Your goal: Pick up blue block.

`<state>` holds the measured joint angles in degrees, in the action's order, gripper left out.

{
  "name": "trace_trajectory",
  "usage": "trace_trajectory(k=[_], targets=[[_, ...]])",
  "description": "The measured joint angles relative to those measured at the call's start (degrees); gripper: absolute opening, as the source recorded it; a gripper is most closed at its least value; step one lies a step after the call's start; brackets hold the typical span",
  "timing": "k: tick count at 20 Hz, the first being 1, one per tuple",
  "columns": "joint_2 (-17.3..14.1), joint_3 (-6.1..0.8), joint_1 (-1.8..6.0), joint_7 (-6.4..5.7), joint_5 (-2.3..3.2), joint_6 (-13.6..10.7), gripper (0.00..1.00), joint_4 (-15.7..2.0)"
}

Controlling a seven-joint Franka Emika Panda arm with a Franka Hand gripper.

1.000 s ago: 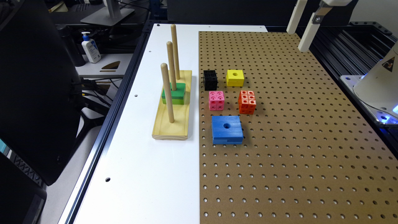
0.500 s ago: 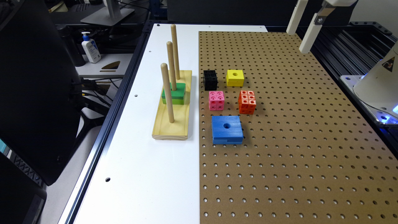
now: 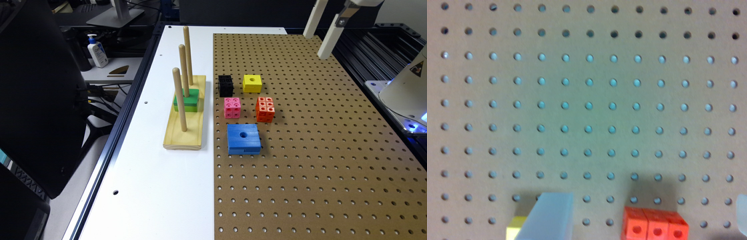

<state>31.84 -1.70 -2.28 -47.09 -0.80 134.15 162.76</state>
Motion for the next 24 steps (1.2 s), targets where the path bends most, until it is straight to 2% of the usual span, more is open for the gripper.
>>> trace_trajectory(k=[2, 3, 5, 8, 11, 12, 14, 15, 17, 19, 22, 24], targets=[[-3.44, -0.41, -1.09, -1.46, -0.01, 1.05, 1.00, -2.31], [-5.35, -0.61, -1.32, -1.88, -0.01, 1.59, 1.00, -3.56], [-9.03, -0.94, -1.55, -2.44, -0.01, 2.32, 1.00, -6.23], [-12.93, -1.17, -1.67, -2.69, -0.01, 2.48, 1.00, -9.35], [-15.15, -1.74, -1.72, -3.24, -0.04, 2.48, 1.00, -11.41], [-15.66, -2.16, -1.82, -3.65, -0.19, 2.49, 1.00, -12.04], [-16.96, -3.56, -2.35, -5.25, -0.66, 2.48, 1.00, -13.60], [-17.76, -4.41, -2.44, -6.17, -0.73, 2.48, 1.00, -14.39], [-19.14, -5.49, -2.43, -7.21, -0.79, 2.49, 1.00, -15.70], [-20.32, -6.10, -2.43, -7.83, -0.82, 2.49, 1.00, -16.85], [-21.48, -6.45, -2.42, -8.10, -0.86, 2.49, 1.00, -17.92], [-22.10, -6.94, -2.43, -8.43, -0.94, 2.49, 1.00, -18.62]])
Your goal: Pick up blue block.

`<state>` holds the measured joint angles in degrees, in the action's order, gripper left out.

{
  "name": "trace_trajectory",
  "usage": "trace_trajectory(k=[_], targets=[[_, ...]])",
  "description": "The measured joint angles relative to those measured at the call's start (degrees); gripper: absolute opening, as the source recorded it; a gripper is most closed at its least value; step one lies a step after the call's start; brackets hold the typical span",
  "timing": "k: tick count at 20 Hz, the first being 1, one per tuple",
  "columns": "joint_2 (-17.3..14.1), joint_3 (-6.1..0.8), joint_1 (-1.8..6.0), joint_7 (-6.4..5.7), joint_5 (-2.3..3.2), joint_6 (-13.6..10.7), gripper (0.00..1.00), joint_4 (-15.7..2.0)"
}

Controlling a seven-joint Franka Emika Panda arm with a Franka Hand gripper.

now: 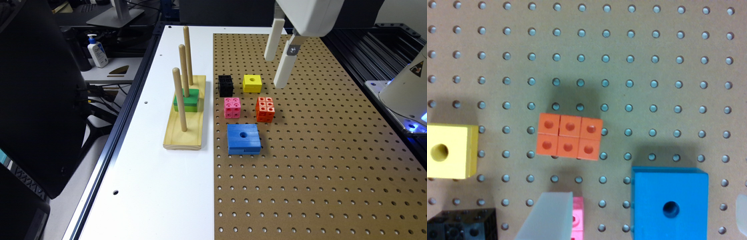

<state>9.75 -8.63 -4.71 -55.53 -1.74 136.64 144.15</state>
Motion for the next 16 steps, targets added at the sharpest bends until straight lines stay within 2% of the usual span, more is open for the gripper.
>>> trace_trajectory(k=[8, 14, 16], targets=[[-1.87, -1.73, 0.00, -1.73, -0.04, 0.00, 1.00, -2.19], [-3.85, -2.43, 0.01, -2.33, -0.04, 0.00, 1.00, -4.13], [-4.31, -2.57, 0.01, -2.46, -0.04, 0.03, 1.00, -4.25]])
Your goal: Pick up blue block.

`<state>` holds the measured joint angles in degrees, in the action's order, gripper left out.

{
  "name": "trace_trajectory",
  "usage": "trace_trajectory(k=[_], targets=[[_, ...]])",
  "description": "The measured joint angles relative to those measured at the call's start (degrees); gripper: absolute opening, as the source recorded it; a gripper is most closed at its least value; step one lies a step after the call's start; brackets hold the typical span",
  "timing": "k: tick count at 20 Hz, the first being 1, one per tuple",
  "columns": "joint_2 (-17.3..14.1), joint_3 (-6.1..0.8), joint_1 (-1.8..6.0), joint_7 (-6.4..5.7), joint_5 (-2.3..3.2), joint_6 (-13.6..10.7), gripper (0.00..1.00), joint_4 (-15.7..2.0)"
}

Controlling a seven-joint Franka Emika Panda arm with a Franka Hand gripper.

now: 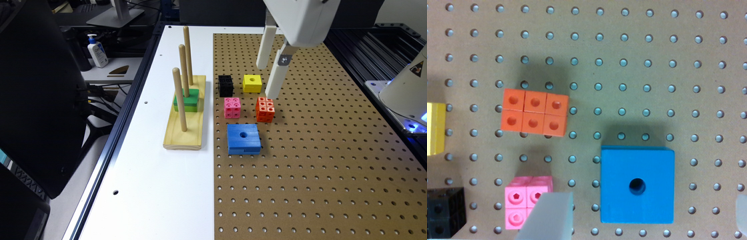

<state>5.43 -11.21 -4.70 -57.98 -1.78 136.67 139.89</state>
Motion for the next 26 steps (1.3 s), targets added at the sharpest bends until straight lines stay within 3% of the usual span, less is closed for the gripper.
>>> trace_trajectory(k=[2, 7, 9, 26], targets=[[-1.04, -0.14, 0.01, -0.15, 0.00, 0.55, 1.00, 0.06], [-7.92, -0.17, 0.06, -0.20, 0.04, 6.93, 1.00, 0.08], [-9.20, -0.16, 0.08, -0.20, 0.04, 8.20, 1.00, 0.04], [-11.94, -0.43, 0.01, -0.37, 0.04, 10.42, 1.00, -0.52]])
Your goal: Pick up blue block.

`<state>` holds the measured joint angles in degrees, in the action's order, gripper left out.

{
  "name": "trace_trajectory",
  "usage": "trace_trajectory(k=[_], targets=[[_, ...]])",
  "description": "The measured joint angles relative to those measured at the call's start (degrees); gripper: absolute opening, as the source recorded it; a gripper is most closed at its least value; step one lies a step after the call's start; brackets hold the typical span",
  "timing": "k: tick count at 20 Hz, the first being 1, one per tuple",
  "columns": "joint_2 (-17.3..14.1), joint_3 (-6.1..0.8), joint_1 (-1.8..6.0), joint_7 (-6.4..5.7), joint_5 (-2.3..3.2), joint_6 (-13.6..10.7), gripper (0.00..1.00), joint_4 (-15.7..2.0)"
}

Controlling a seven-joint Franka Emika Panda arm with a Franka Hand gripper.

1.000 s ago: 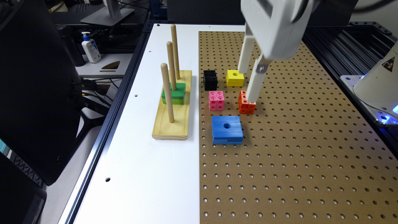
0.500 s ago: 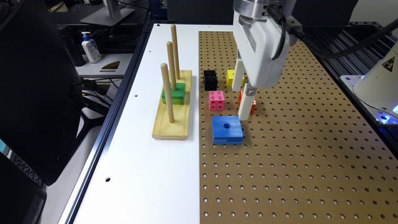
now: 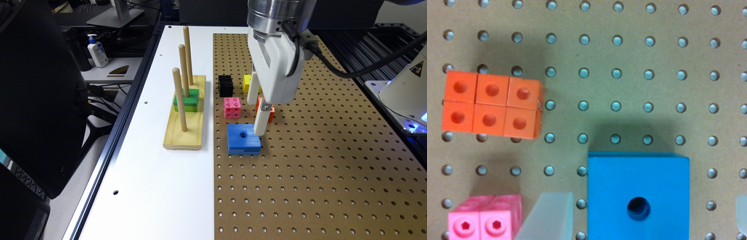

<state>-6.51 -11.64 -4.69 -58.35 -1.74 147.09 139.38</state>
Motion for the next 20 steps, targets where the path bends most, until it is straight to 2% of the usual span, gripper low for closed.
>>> trace_trajectory(k=[8, 11, 13, 15, 20], targets=[[-0.45, -0.06, 0.01, -0.02, 0.00, 0.14, 1.00, -0.12], [-2.67, -0.04, 0.02, -0.02, 0.04, 2.23, 1.00, -0.12], [-5.29, 0.04, 0.03, -0.02, 0.14, 4.97, 1.00, -0.16], [-6.79, 0.18, 0.04, -0.02, 0.17, 6.60, 1.00, -0.25], [-7.12, 0.28, 0.07, -0.02, 0.17, 6.81, 1.00, -0.87]])
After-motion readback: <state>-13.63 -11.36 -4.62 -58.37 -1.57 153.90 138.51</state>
